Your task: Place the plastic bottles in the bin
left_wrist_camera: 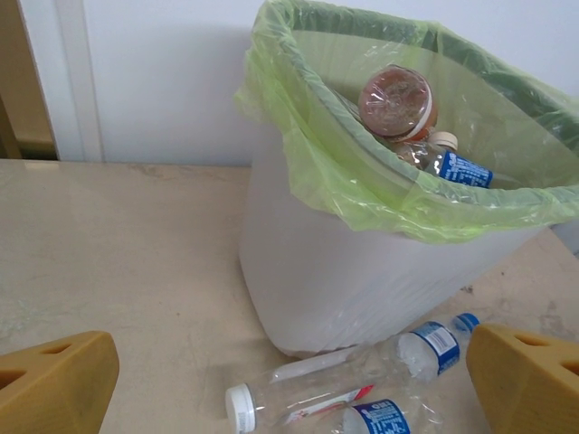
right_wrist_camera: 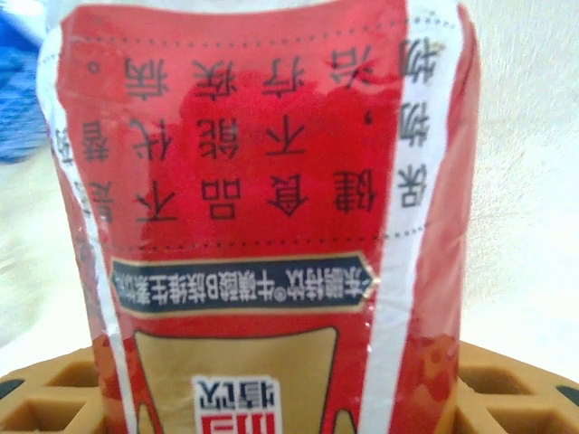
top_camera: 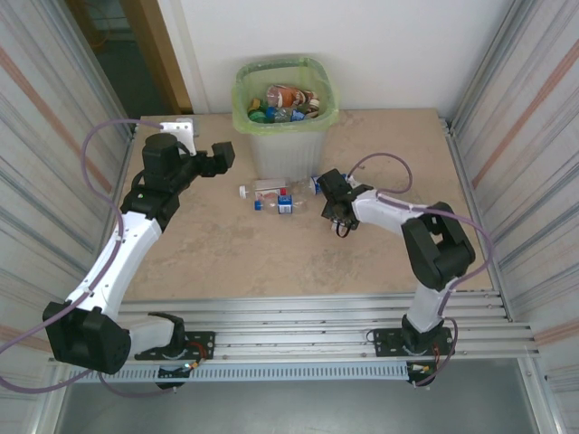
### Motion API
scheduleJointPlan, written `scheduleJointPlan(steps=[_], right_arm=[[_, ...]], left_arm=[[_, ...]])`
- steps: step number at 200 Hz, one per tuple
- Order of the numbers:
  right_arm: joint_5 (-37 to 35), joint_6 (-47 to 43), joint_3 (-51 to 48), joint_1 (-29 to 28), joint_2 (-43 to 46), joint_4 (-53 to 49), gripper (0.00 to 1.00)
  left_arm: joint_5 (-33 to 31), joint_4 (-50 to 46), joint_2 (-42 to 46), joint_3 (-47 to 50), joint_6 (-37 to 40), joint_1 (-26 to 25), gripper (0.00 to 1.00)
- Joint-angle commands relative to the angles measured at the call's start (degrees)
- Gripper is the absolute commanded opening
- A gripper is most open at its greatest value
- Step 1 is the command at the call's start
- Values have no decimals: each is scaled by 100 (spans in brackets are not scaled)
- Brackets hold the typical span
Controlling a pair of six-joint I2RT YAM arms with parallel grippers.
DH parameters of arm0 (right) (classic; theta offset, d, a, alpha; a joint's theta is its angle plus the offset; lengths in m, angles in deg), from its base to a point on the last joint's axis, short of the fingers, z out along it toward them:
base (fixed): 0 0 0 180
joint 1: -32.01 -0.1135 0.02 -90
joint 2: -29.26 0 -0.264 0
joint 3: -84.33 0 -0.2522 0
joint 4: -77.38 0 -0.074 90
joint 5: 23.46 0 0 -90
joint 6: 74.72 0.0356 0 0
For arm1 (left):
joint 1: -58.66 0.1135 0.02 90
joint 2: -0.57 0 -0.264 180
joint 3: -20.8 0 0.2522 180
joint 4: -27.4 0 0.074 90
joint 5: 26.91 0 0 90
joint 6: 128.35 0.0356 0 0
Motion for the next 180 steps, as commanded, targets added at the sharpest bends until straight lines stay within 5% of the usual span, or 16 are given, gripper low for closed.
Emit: scheduleJointPlan(steps=[1,71,180], right_arm=[[-674,-478,-84,-225,780,170,44],[-862,-1286,628,-365,2017,-43,43],[489,-1921,3381,227,1251,-890,40]], left_arm=[[333,6,87,-192,-219,42,99],[473,26,91,-176,-275,42,99],[556,-298,138,-84,-239,42,99]])
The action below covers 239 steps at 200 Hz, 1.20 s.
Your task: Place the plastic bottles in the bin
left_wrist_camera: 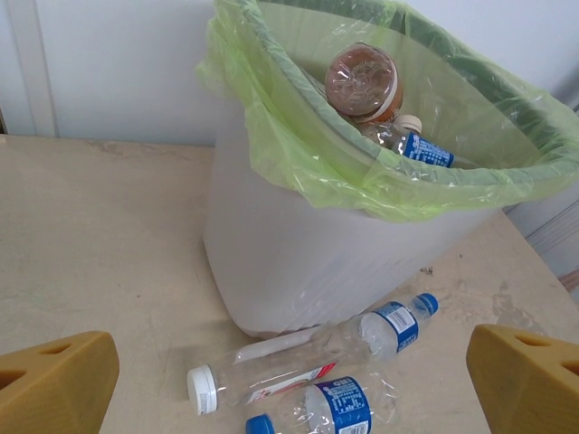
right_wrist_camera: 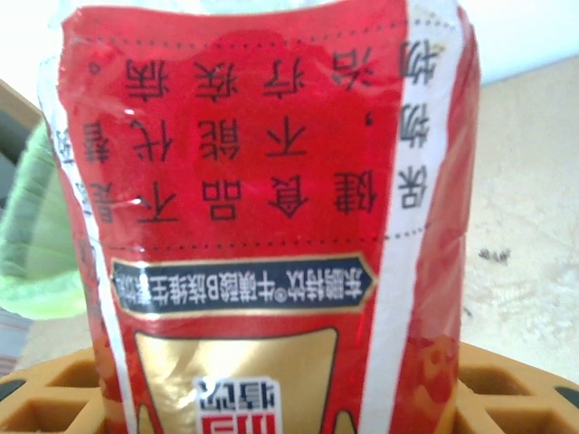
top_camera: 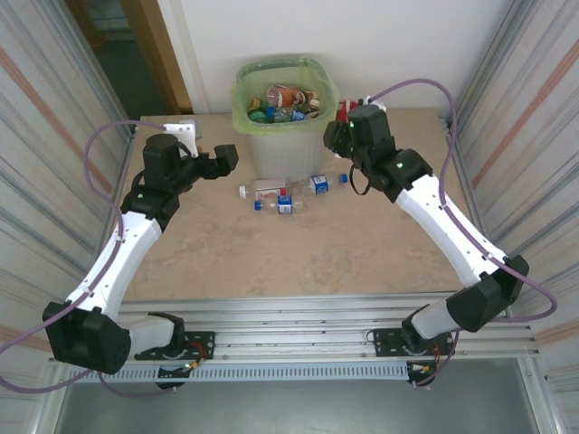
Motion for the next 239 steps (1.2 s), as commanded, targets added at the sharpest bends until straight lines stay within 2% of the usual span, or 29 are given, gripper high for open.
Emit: scheduleJointPlan(steps=[1,58,127,169,239], right_arm=[[421,-344,539,101,-310,-324,40],[817,-825,2318,274,-1279,-749,42],[1146,-1552,4849,441,-3057,-1555,42],[1100,-2096,4991,469,-3508,-1034,44],[1049,-2341,5034,577,-4015,-435,49]], left_arm=[[122,-128,135,-68,-12,38,99],[147,-276,190,-31,21,48,99],[96,-384,256,30,23,43,99],[41,-385,306,73,19,47,99],[14,-384,290,100,16,42,99]])
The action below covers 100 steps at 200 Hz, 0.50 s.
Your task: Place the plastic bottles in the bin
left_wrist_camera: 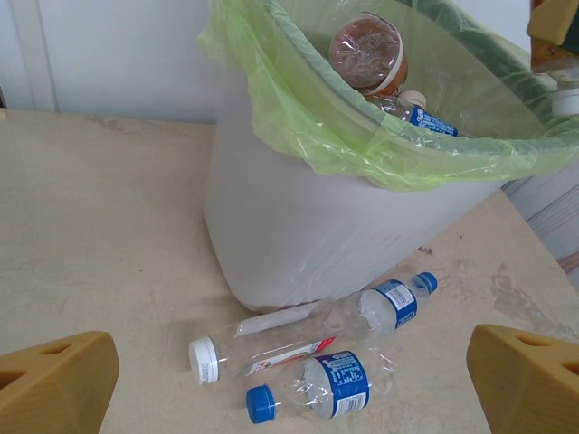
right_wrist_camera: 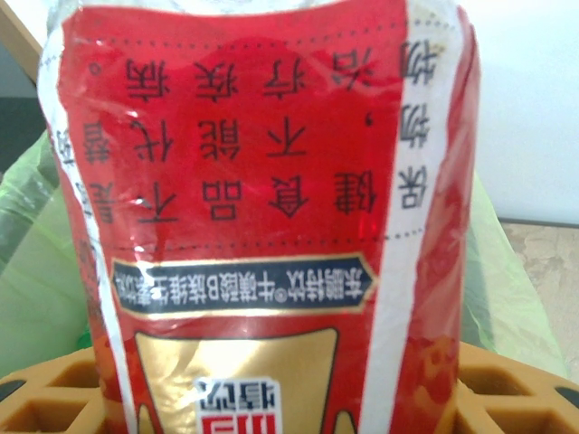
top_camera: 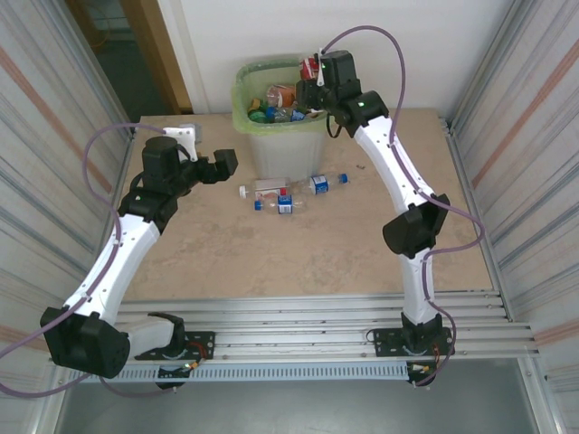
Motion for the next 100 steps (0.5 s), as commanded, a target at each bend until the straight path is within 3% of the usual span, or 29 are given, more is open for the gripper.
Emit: scheduleJointPlan(steps=[1,31,68,100], right_arm=[[-11,-280,231,74,-147,375,49],[-34,-298,271,129,-288,433,54],[-60,-303,275,130,-270,433,82],[-117,-325,274,112,-157,381,95]], left_arm=[[-37,-39,163,81,13,47,99],[-34,-41,160,96,-4,42,99],[-36,-42,166,114,-13,42,99],[-35,-14,166,140,-23,38,99]])
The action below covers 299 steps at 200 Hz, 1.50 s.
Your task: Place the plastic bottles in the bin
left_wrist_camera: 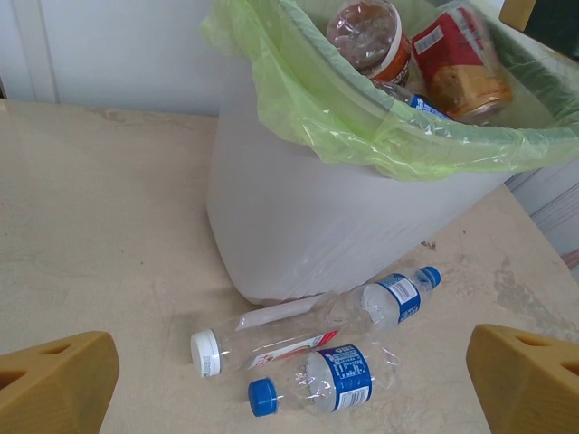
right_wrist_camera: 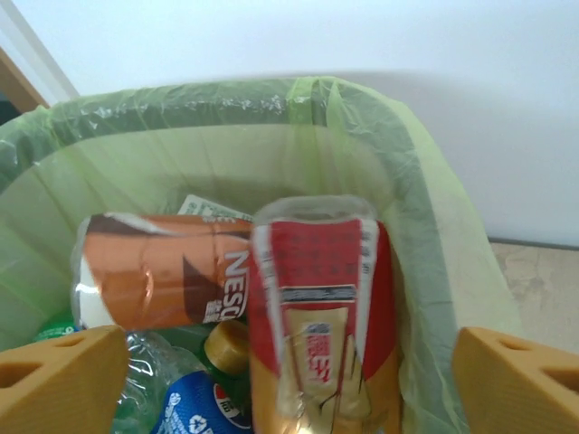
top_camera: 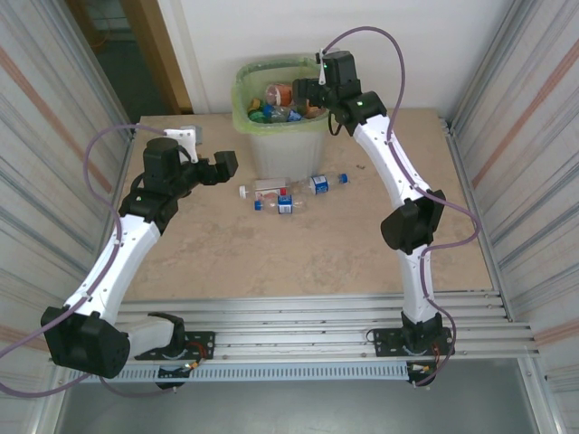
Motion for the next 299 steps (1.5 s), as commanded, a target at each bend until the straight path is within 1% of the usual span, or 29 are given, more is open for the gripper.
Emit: scheduleJointPlan(steps=[1,44,55,89,126,149,177,187,208,238,264,280,299], right_arm=[[-77,-78,207,-17,117,55,95],[-158,-73,212,-80,364,-19,100],[-196,-70,206,-95,445,-52,98],[-416,-29,195,-157,743,-275,98],[-837,85,93,-215,1081,-740,98],[-1243,289,-311,-222,1401,-955,98],[-1766,707,-1155,-159,1936,-1165,98],[-1865,859,-1541,-119,2174,-1187,98],[-2018,1186,-2459,1,2687,-1154,98],[-1874,1754,-3939,351,3476,-1033,98],[-1551,2091,-5200,712,4240,-612,98],[-1493,2198,-5777,871,4639,-446,98],[-1557,2266,-6249,974,5035,-388,98]], left_arm=[[-33,4,160,76,-21,40,99],[-99,21,79,159,-29,42,99],[-119,21,29,181,-44,43,99],[-157,100,-133,336,-191,47,99],[-213,232,-324,605,-700,34,97],[-372,373,-416,850,-1202,-105,97],[-1169,432,-526,1144,-1914,-658,96],[-1430,516,-568,1263,-2231,-883,95],[-1837,743,-698,1482,-2948,-1298,95],[-1987,1043,-1079,1554,-3679,-1616,96],[-2262,1271,-1459,1471,-3979,-1859,96],[-2459,1412,-1686,1477,-4347,-1989,96],[-2499,1770,-1985,1481,-4630,-2082,96]])
